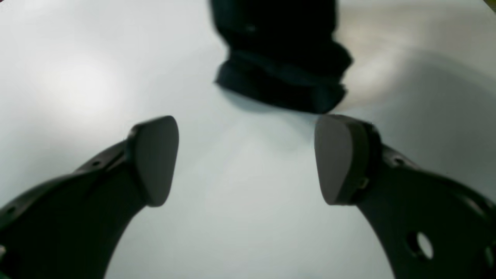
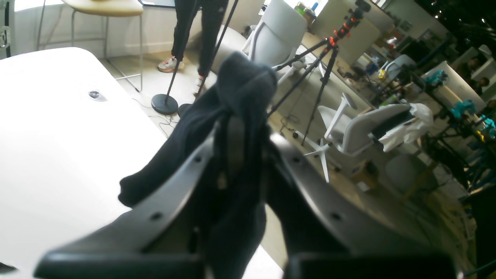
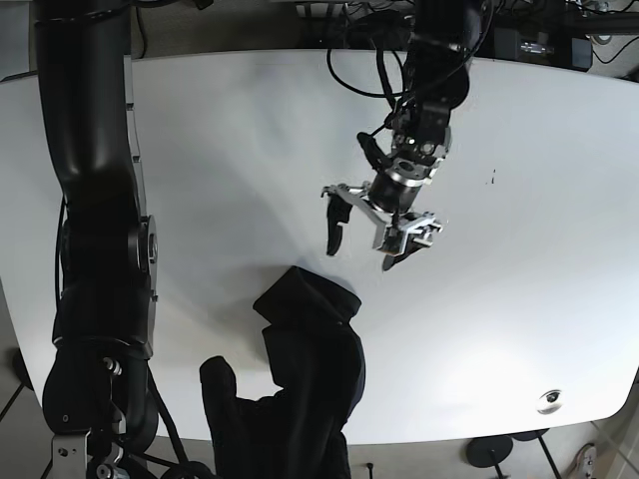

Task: Fold the T-shirt properly
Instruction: 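Lift the black shirt with the right gripper and grasp it with the left gripper, then hold the shirt with both grippers and drag it across the table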

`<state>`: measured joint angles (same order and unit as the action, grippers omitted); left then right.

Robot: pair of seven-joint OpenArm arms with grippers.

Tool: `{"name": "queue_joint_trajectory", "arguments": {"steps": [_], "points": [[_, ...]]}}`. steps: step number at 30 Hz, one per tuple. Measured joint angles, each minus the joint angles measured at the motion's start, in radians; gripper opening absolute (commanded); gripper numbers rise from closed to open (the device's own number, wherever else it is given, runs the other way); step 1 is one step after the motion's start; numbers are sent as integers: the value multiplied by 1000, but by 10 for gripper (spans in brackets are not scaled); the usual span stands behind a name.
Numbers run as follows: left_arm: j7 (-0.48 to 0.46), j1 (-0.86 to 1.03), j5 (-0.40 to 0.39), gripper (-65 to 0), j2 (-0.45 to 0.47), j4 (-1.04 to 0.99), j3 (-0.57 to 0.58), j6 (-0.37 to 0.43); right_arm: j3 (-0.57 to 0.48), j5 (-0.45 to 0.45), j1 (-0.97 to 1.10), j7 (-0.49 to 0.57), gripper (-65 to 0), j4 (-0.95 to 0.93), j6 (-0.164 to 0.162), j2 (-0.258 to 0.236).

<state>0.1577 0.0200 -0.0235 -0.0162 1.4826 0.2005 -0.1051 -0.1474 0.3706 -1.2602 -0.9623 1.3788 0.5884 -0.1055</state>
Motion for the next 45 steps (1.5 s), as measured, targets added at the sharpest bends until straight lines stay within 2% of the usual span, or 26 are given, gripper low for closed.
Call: {"name": "queue_joint_trajectory", "arguments": {"steps": [3, 6, 9, 14, 17, 19, 22, 24, 26, 29, 30, 31, 35, 37, 39, 42, 43, 45], "points": [[0, -115, 0, -137, -1, -137, 77, 0, 0, 0, 0, 0, -629, 0, 0, 0], [-3, -205, 0, -137, -46, -259, 86, 9, 0, 1, 0, 2, -629, 0, 0, -9], [-104, -280, 0, -137, -96, -398, 90, 0, 0, 1, 0, 8, -629, 0, 5, -21], [-114, -370, 0, -137, -133, -585, 93, 0, 2, 0, 0, 8, -629, 0, 7, -21], [-211, -414, 0, -137, -124, -689, 167, 12, 2, 0, 0, 8, -629, 0, 8, -21], [-229, -441, 0, -137, -129, -766, 220, 13, 2, 0, 0, 8, -629, 0, 8, -22], [-265, -466, 0, -137, -138, -850, 262, 92, 2, 0, 0, 8, -629, 0, 8, -22], [-260, -480, -5, -140, -135, -863, 276, 105, 2, 0, 0, 8, -629, 0, 7, -23], [-266, -479, -8, -262, -133, -866, 276, 108, 2, 9, 0, 8, -629, 0, 8, -34], [-265, -479, -6, -554, -133, -867, 276, 118, 2, 8, 0, 8, -629, 0, 8, -47], [-264, -480, -4, -619, -133, -867, 275, 120, 3, 8, 0, 8, -629, 0, 8, -50], [-264, -480, -4, -650, -133, -865, 269, 120, 5, 8, 7, 9, -629, 2, 7, -53], [-230, -428, -5, -650, -98, -759, 143, 105, 104, -1, 81, 15, -629, 21, 14, -44], [-222, -380, -5, -650, -56, -660, 92, 106, 113, -3, 108, 11, -629, 21, 7, -76], [-140, -349, -5, -650, -13, -560, 51, 105, 115, -3, 135, 10, -629, 23, 2, -110], [-105, -318, -5, -650, 25, -400, -69, 5, 153, 5, 198, 23, -629, 23, 1, -142], [-78, -302, -5, -650, 27, -325, -156, -30, 181, -5, 237, 42, -629, 20, -2, -158], [25, -283, -3, -650, 40, -239, -270, -92, 187, -37, 287, 67, -629, 18, -3, -185]]}}
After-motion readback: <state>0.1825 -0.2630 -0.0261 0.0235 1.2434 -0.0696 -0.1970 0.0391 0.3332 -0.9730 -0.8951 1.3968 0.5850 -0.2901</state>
